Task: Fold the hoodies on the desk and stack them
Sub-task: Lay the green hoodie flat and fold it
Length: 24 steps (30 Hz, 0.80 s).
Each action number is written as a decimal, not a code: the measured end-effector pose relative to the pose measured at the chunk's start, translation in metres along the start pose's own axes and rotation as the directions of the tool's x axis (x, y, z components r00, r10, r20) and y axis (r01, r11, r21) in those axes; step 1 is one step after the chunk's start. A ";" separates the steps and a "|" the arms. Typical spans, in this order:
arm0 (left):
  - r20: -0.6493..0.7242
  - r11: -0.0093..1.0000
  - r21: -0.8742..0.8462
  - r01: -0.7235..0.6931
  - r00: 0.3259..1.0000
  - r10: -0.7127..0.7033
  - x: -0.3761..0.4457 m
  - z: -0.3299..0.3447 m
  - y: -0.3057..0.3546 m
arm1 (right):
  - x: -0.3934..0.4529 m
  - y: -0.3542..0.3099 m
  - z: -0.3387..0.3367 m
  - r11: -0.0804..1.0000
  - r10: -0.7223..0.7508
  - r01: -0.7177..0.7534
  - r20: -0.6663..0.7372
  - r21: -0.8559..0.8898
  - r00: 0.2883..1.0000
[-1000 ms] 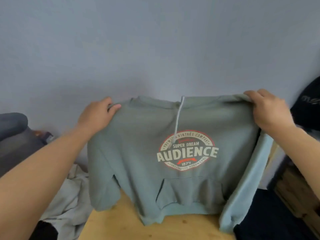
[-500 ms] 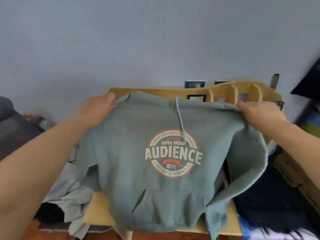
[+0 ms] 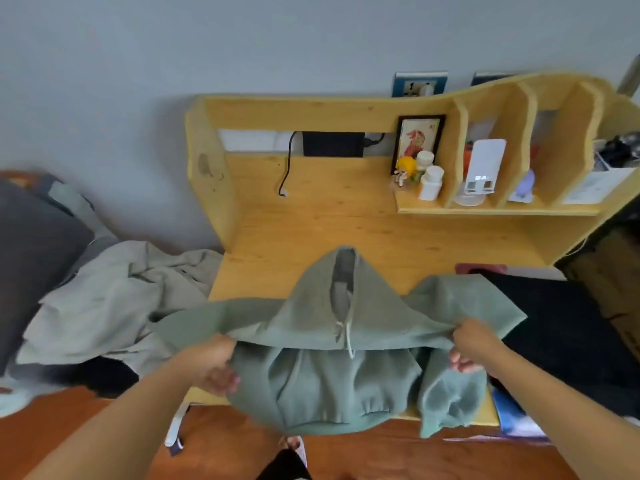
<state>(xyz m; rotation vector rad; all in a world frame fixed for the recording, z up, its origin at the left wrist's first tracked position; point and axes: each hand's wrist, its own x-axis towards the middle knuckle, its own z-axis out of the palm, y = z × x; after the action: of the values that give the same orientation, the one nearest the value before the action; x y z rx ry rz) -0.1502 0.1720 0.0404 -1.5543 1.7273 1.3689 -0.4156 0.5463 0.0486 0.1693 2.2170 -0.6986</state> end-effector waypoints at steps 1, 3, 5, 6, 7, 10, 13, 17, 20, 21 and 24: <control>0.039 0.982 -0.186 -0.024 0.999 0.032 0.004 -0.007 0.018 | -0.003 -0.022 -0.008 0.970 -0.023 0.029 -0.031 0.242 0.999; -0.080 0.840 -0.465 -0.280 0.958 0.275 0.013 -0.027 0.063 | -0.014 -0.069 -0.024 0.808 -0.188 0.300 -0.262 0.507 0.947; -0.276 0.601 -0.590 -0.538 0.835 0.477 0.015 -0.043 0.113 | -0.031 -0.104 -0.035 0.712 -0.335 0.593 -0.562 0.375 0.757; -0.374 0.504 -0.600 -0.622 0.775 0.510 0.013 -0.048 0.132 | -0.039 -0.112 -0.035 0.693 -0.402 0.672 -0.634 0.261 0.661; -0.442 0.445 -0.592 -0.672 0.732 0.518 0.014 -0.051 0.146 | -0.042 -0.117 -0.033 0.697 -0.445 0.693 -0.647 0.184 0.620; -0.435 0.511 -0.546 -0.664 0.746 0.504 0.053 -0.063 0.178 | -0.006 -0.132 -0.024 0.803 -0.463 0.590 -0.540 0.080 0.703; -0.294 0.703 -0.381 -0.600 0.800 0.523 0.114 -0.070 0.198 | 0.039 -0.142 -0.015 0.882 -0.454 0.469 -0.374 -0.055 0.809; -0.109 0.693 0.504 -0.515 0.758 0.643 0.143 -0.006 0.177 | 0.057 -0.115 0.029 0.933 -0.352 0.327 -0.207 -0.148 0.913; 0.086 0.413 0.633 -0.655 0.590 0.803 0.106 0.082 0.087 | 0.048 -0.039 0.064 0.943 -0.206 0.086 -0.362 -0.320 0.909; 0.162 0.366 0.625 -0.689 0.573 0.803 0.090 0.108 0.053 | 0.040 -0.010 0.074 0.953 -0.098 -0.036 -0.417 -0.301 0.904; 0.359 0.227 0.605 -0.763 0.516 0.778 0.062 0.165 -0.020 | 0.022 0.042 0.102 0.980 0.137 -0.181 -0.378 -0.082 0.916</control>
<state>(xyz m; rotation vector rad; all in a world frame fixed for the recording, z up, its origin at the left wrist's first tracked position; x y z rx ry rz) -0.1946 0.2878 -0.0867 -0.1560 2.7675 0.7338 -0.3503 0.5251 -0.0400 0.4511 2.5606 -0.4742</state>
